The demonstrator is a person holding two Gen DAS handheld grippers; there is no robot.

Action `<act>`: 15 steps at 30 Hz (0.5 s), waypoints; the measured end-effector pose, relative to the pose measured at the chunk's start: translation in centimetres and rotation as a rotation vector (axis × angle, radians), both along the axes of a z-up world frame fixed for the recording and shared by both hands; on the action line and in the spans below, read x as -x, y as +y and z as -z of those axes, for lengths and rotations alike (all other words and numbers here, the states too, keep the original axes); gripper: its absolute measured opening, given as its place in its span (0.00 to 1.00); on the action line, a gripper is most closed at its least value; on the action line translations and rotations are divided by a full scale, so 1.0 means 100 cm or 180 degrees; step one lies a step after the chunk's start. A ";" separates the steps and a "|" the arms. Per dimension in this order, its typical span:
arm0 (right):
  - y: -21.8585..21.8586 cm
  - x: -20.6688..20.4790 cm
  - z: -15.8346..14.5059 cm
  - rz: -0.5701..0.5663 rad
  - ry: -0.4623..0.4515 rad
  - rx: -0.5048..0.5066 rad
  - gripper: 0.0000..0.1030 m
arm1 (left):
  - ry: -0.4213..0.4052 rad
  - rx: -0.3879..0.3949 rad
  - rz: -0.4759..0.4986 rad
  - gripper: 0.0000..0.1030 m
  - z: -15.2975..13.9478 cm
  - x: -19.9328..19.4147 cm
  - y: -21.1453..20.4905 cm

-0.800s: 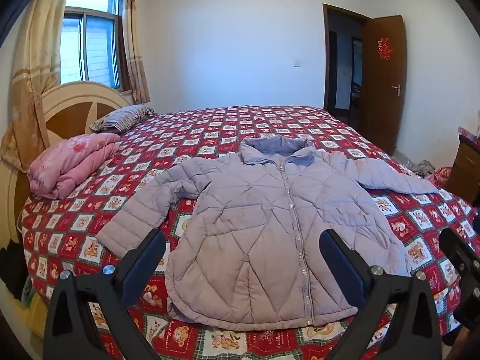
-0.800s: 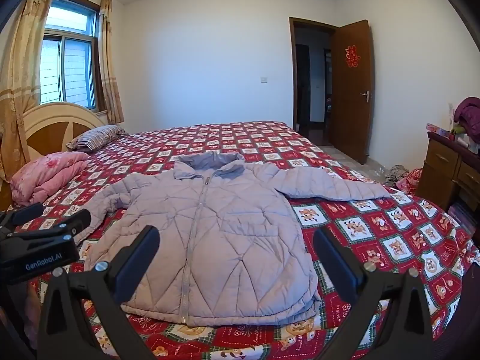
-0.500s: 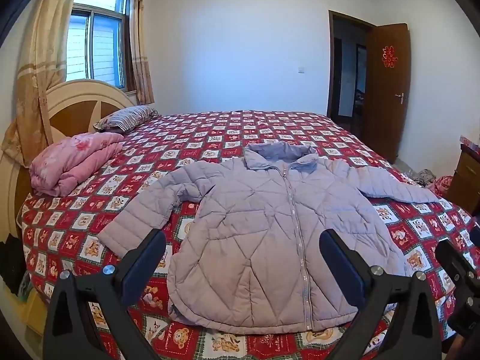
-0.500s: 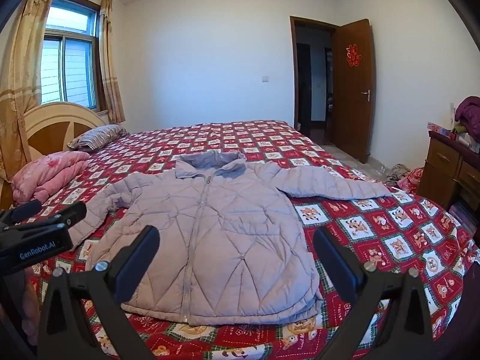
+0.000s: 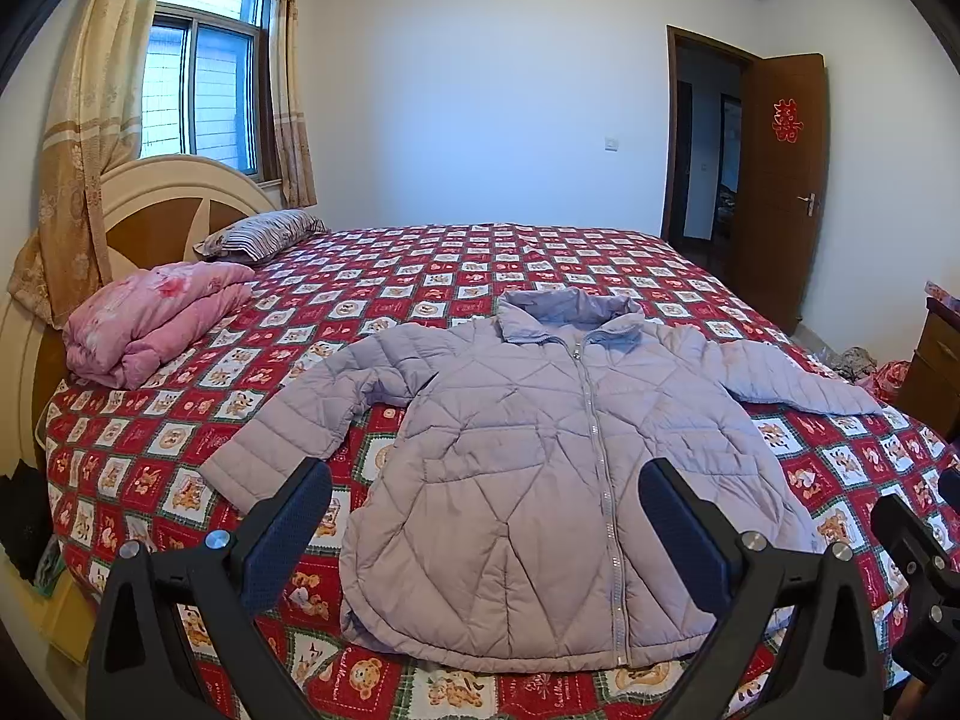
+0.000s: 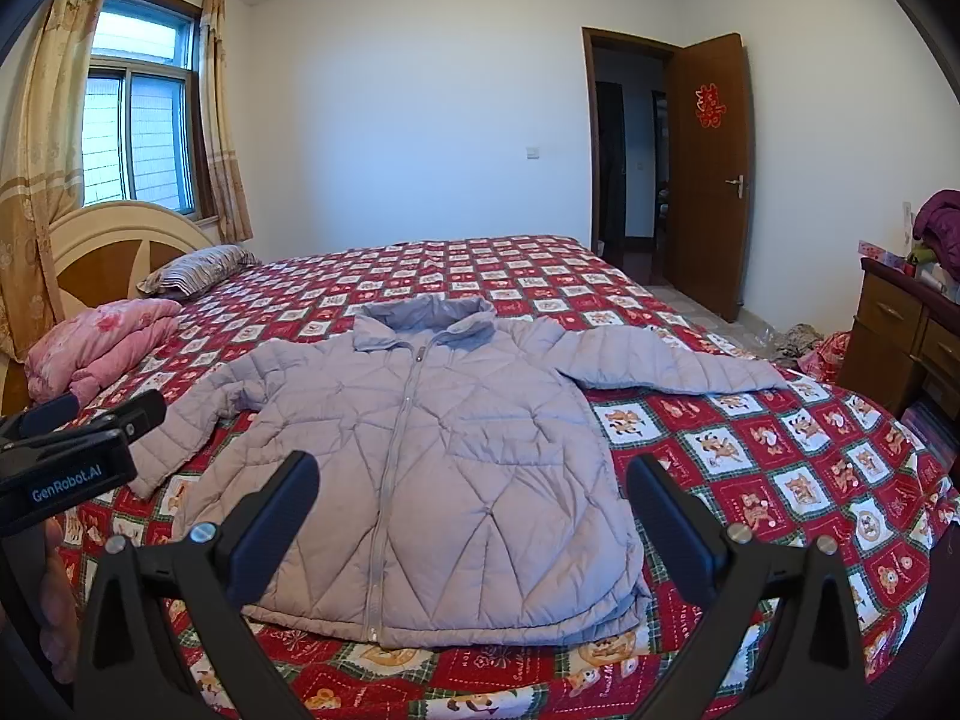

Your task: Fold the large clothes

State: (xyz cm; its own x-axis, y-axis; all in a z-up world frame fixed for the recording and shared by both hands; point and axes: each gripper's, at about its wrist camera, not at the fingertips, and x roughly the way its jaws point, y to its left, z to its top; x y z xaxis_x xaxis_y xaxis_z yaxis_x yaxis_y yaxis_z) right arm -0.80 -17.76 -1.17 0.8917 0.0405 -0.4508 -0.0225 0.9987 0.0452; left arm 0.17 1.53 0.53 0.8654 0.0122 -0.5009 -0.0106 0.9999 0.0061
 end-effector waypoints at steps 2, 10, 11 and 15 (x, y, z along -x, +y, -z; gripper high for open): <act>0.000 0.000 0.001 0.0003 0.0002 -0.0001 1.00 | -0.0002 0.0011 -0.0012 0.99 0.000 -0.001 0.002; 0.002 0.000 0.005 -0.0006 0.0011 -0.0016 1.00 | -0.0017 0.0028 -0.0039 0.99 -0.001 -0.001 0.005; 0.003 0.000 0.005 -0.0007 0.0013 -0.0015 1.00 | -0.0020 0.0030 -0.0043 0.99 -0.001 -0.001 0.006; 0.003 0.000 0.005 -0.0007 0.0016 -0.0018 1.00 | -0.0020 0.0050 -0.0068 0.99 -0.001 -0.003 0.008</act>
State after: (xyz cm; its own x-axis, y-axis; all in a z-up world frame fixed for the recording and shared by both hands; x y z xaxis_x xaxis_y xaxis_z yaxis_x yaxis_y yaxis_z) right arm -0.78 -17.50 -1.68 0.8894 0.0449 -0.4549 -0.0243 0.9984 0.0509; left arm 0.44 2.37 0.63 0.8681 0.0229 -0.4958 -0.0319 0.9994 -0.0096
